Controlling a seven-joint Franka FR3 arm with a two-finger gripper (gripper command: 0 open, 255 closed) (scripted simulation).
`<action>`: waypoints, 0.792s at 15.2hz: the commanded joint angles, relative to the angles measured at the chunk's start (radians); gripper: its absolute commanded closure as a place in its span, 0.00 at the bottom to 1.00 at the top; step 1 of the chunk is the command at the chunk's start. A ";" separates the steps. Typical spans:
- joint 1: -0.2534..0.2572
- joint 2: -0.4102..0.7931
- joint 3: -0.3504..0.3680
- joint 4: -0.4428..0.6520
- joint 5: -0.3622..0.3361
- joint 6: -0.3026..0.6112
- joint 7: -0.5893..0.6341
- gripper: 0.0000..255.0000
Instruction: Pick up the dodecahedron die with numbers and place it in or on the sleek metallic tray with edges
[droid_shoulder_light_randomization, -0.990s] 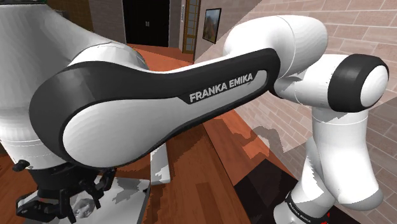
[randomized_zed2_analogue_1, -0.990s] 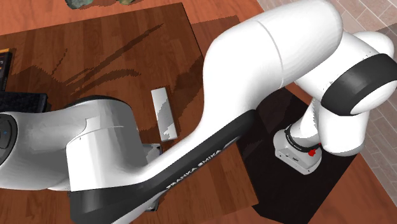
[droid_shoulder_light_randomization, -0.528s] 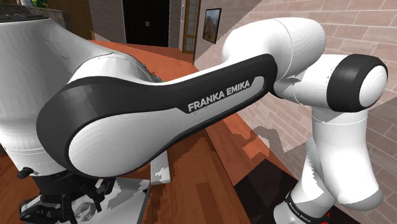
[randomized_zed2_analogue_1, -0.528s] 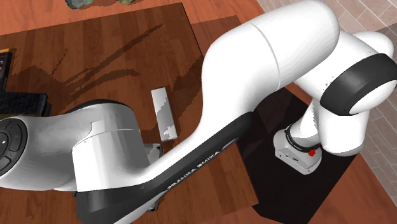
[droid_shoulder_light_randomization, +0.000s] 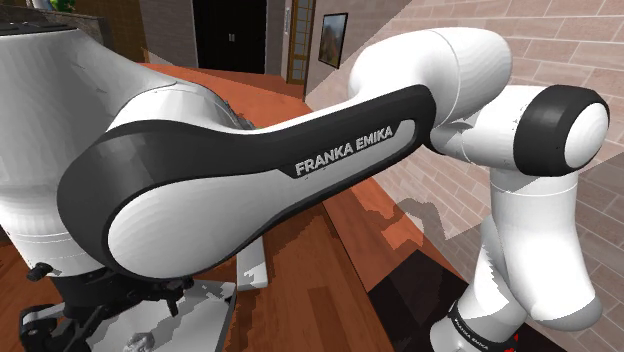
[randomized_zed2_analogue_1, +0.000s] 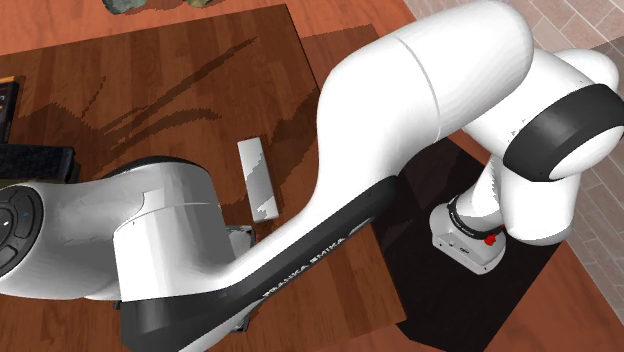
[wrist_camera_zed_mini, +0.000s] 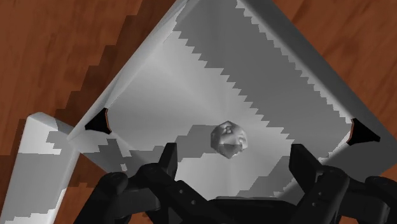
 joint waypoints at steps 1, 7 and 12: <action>0.004 -0.003 0.002 0.030 0.003 -0.032 -0.003 0.00; 0.020 0.000 0.005 0.130 0.004 -0.127 -0.010 0.00; 0.020 0.000 0.005 0.130 0.004 -0.127 -0.010 0.00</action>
